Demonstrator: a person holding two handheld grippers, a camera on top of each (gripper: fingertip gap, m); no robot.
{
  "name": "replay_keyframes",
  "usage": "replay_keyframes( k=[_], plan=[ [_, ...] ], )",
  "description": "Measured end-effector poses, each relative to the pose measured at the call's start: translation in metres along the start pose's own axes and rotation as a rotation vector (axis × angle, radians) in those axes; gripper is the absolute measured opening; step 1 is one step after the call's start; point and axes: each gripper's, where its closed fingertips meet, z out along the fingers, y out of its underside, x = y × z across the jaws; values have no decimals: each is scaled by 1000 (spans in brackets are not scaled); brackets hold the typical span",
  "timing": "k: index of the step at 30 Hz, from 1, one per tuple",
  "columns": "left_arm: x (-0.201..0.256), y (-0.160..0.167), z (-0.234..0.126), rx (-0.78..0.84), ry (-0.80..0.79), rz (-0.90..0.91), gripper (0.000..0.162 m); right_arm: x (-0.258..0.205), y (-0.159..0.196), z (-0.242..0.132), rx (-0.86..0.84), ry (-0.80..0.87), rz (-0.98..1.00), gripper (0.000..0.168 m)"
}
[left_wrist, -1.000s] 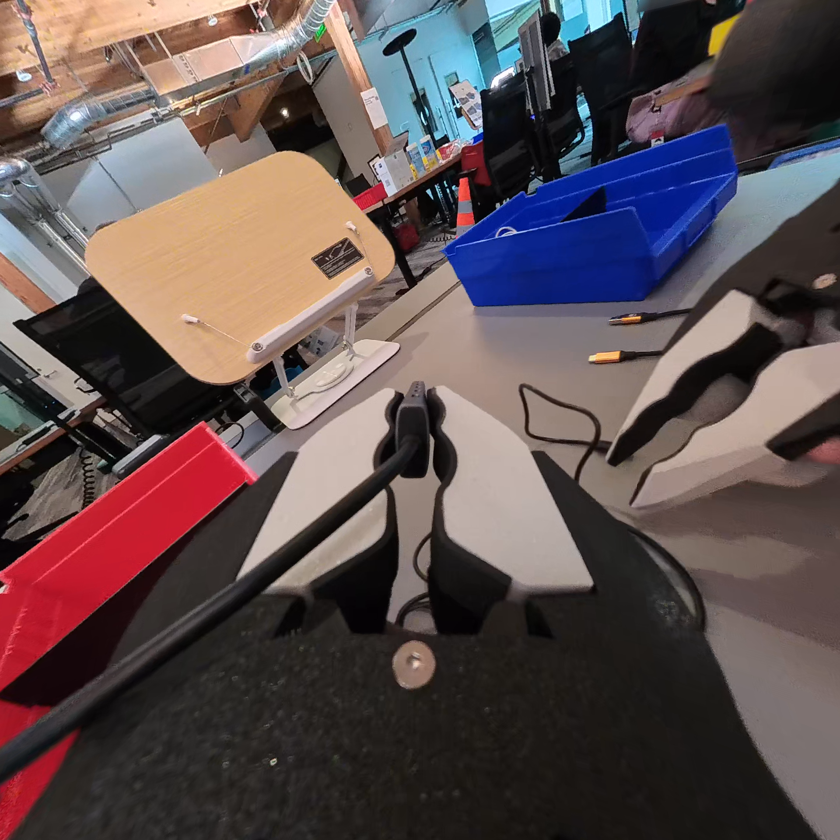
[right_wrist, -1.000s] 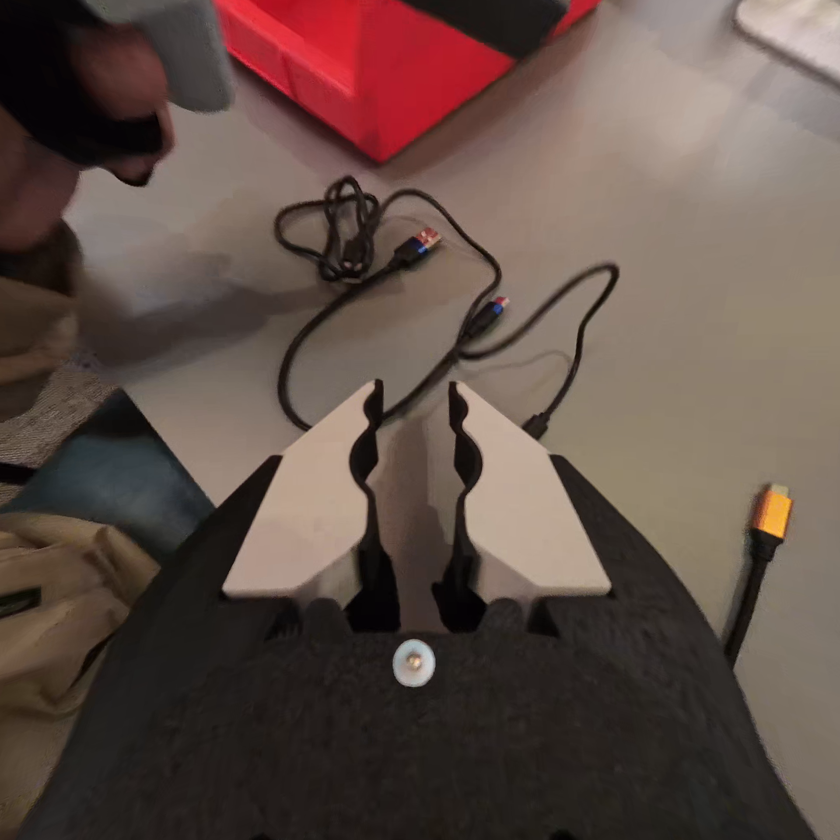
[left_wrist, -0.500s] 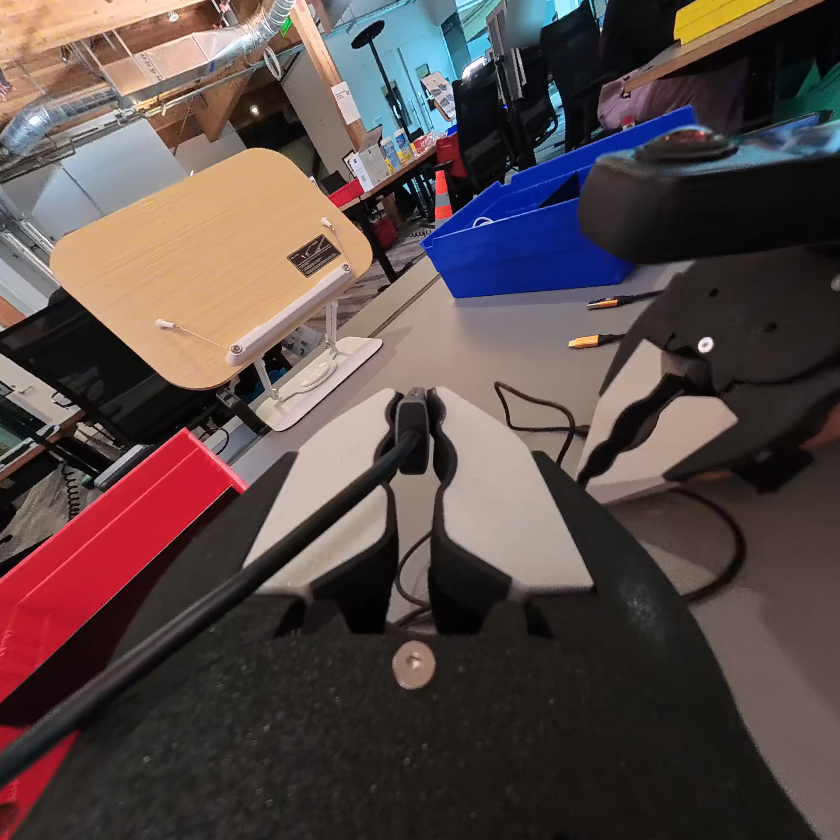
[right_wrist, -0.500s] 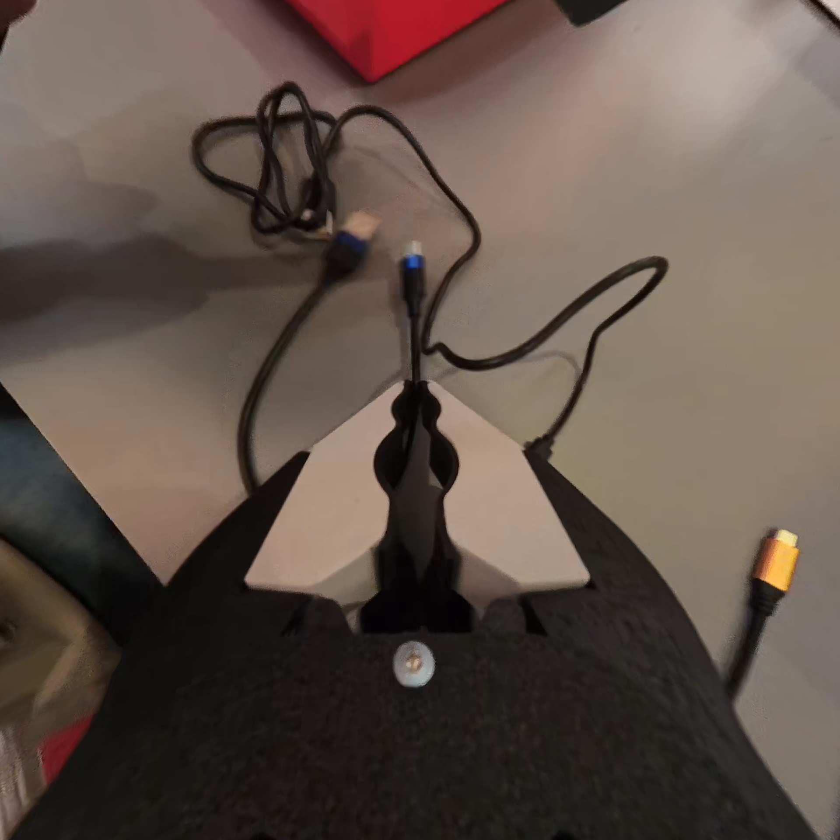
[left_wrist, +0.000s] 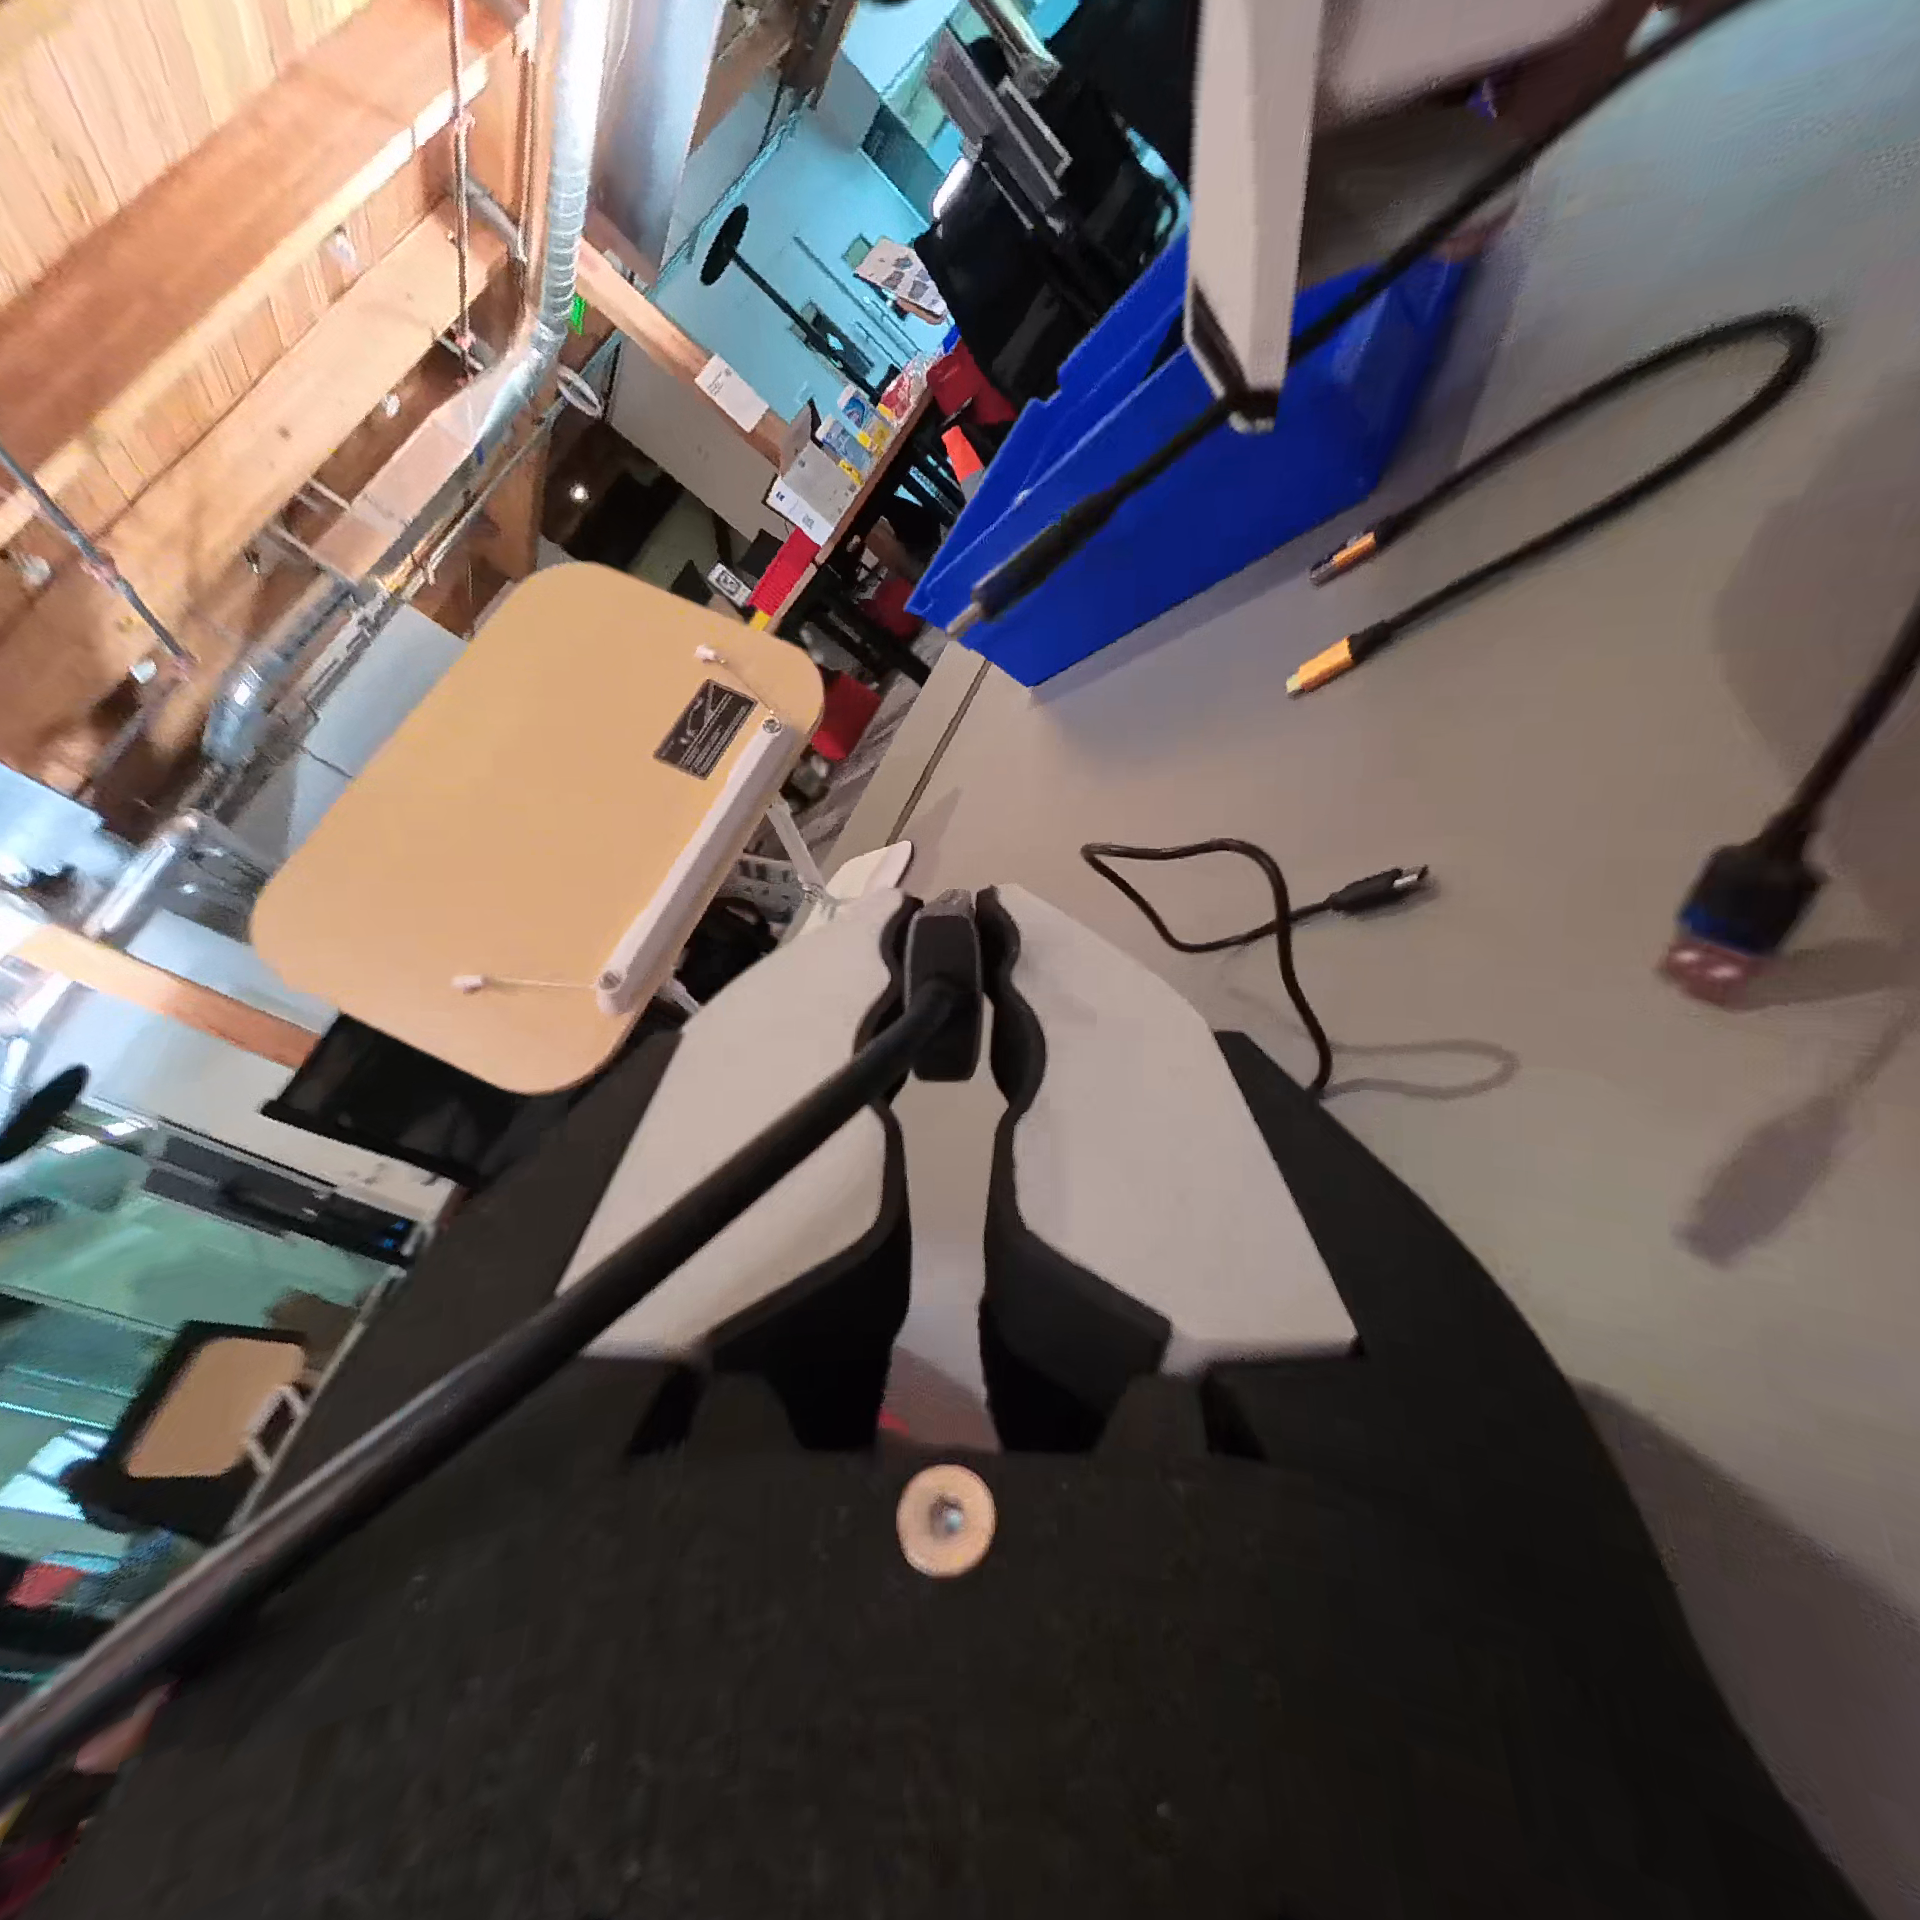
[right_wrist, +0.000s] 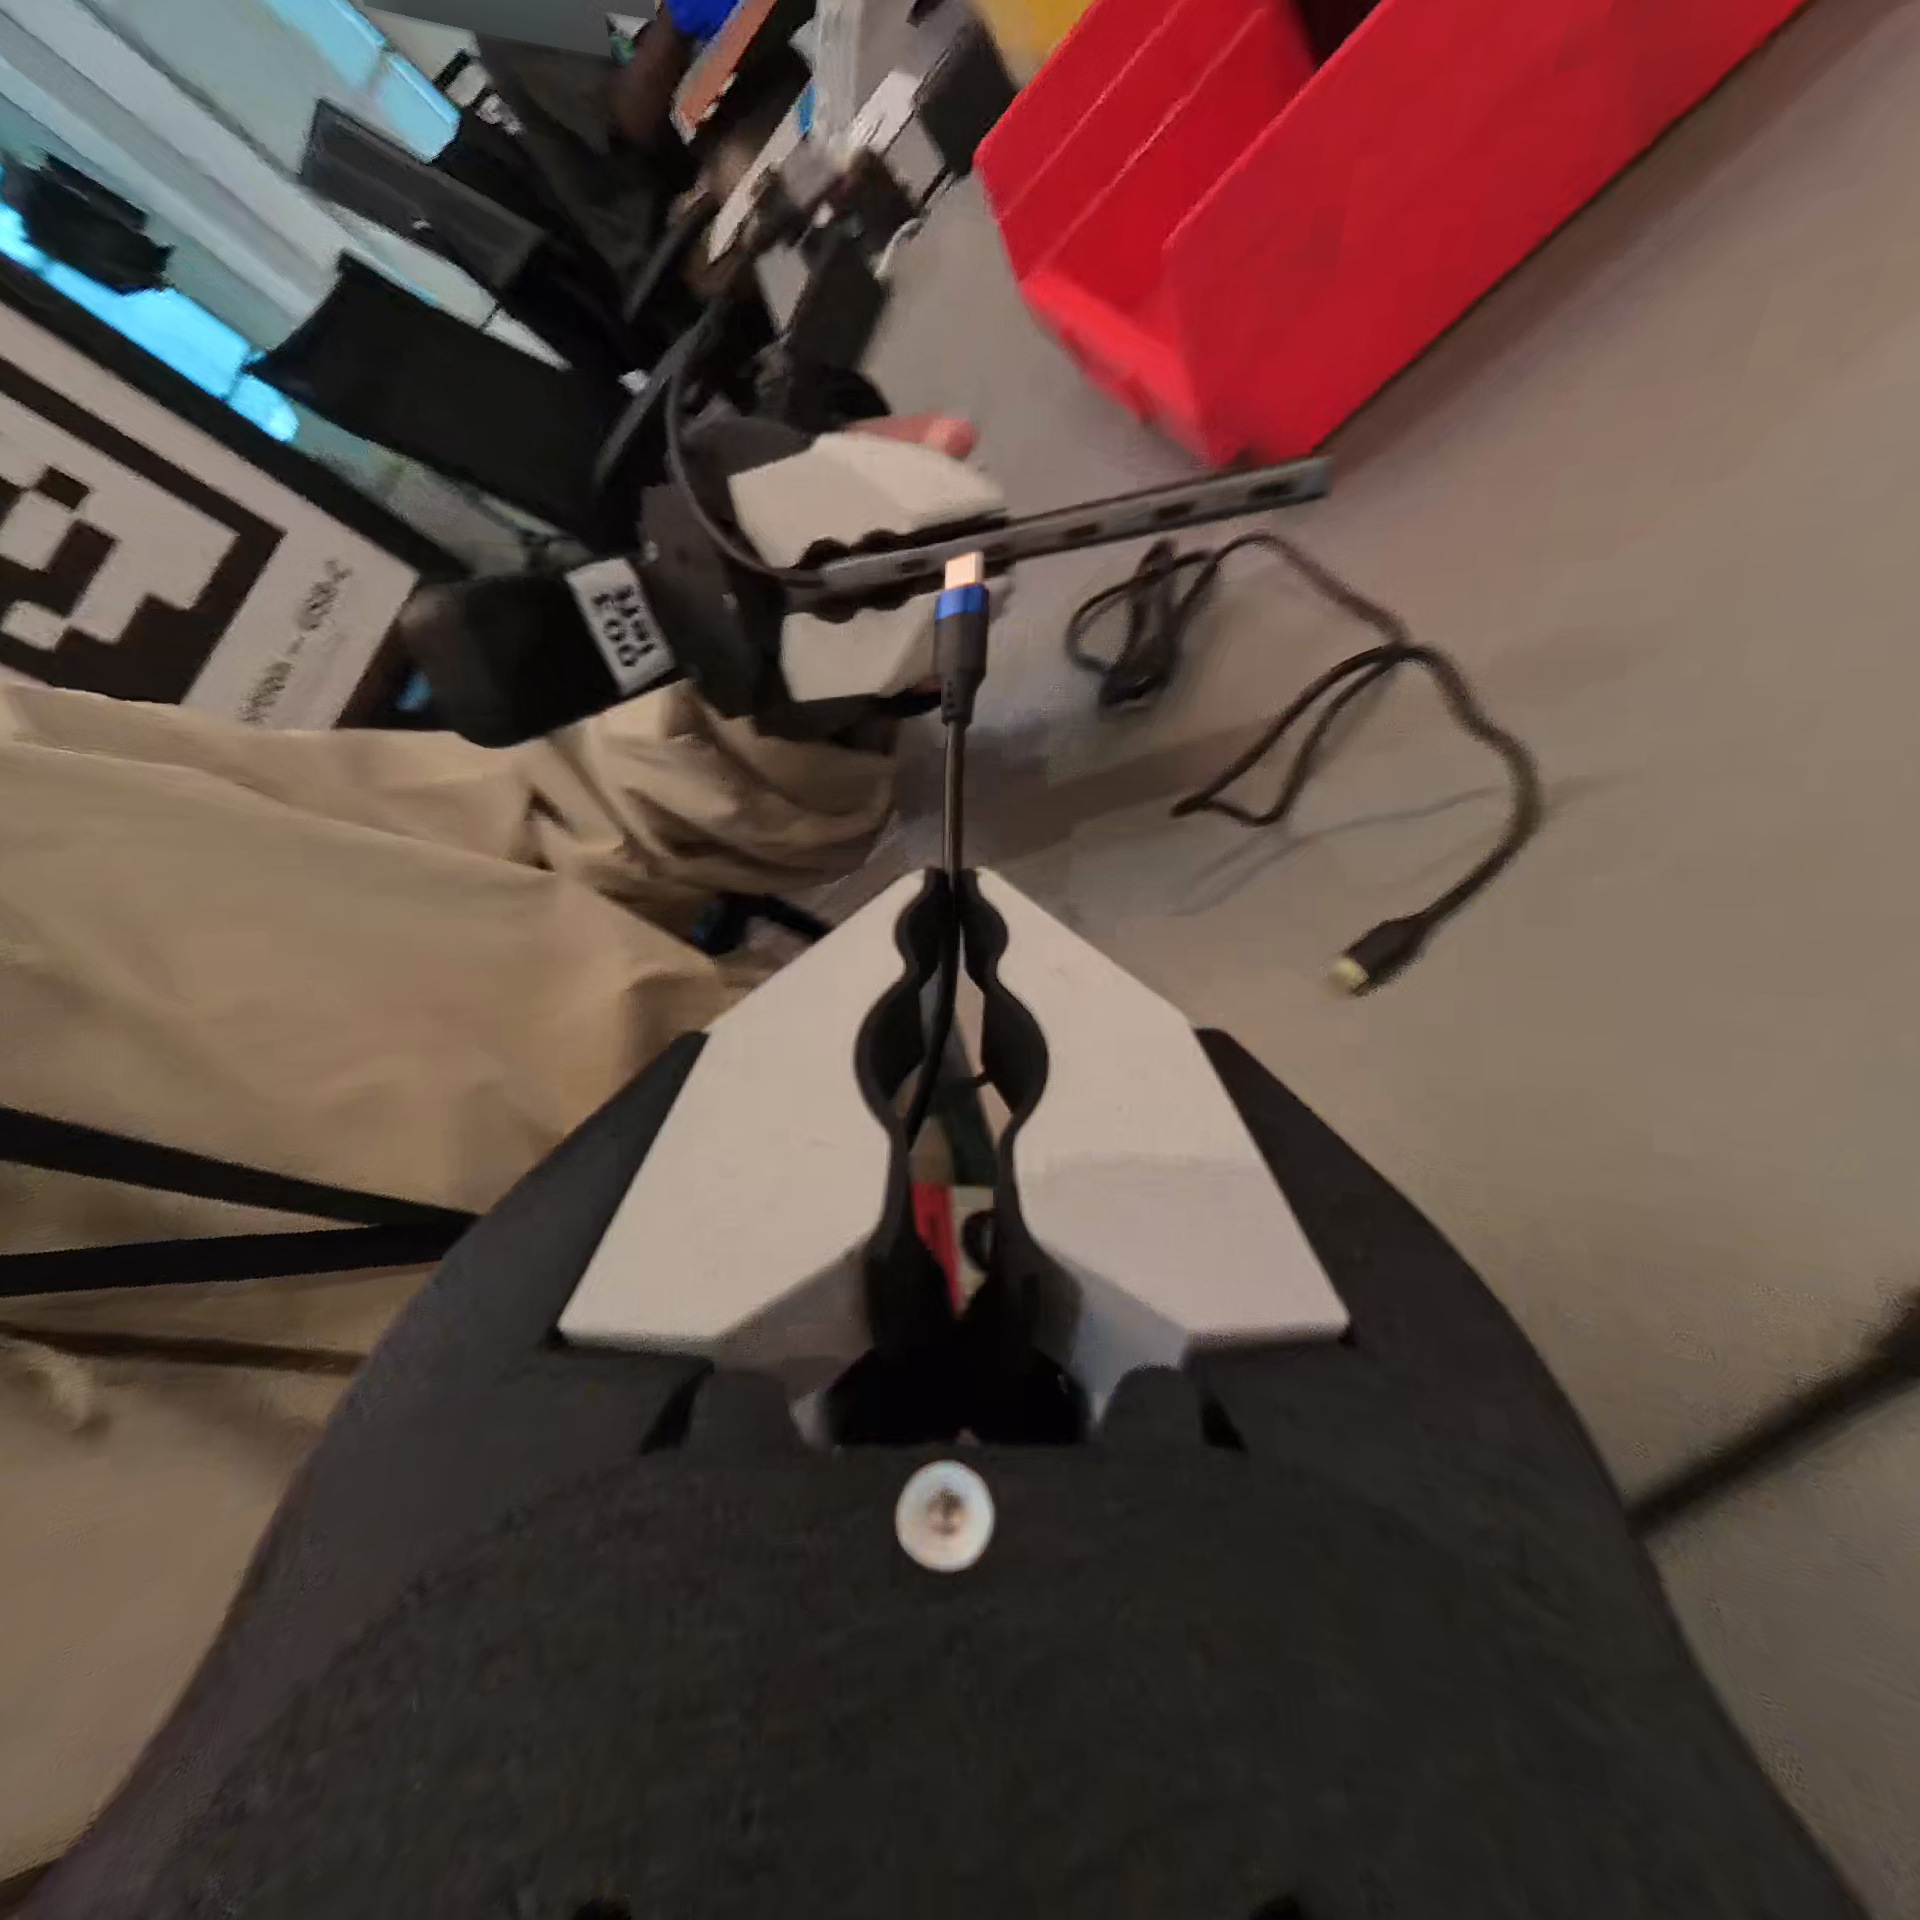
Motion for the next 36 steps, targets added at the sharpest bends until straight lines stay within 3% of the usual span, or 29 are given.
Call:
replay_keyframes(
  k=[6,12,36],
  plan=[
    [4,-2,2,-34,-27,200,10,-6,20,25,-100,-86,135,1],
    [10,-3,3,-38,-19,279,10,-8,23,30,-99,-109,146,1],
    [30,-4,4,-35,59,318,10,-6,28,32,-124,-72,126,1]
  ],
)
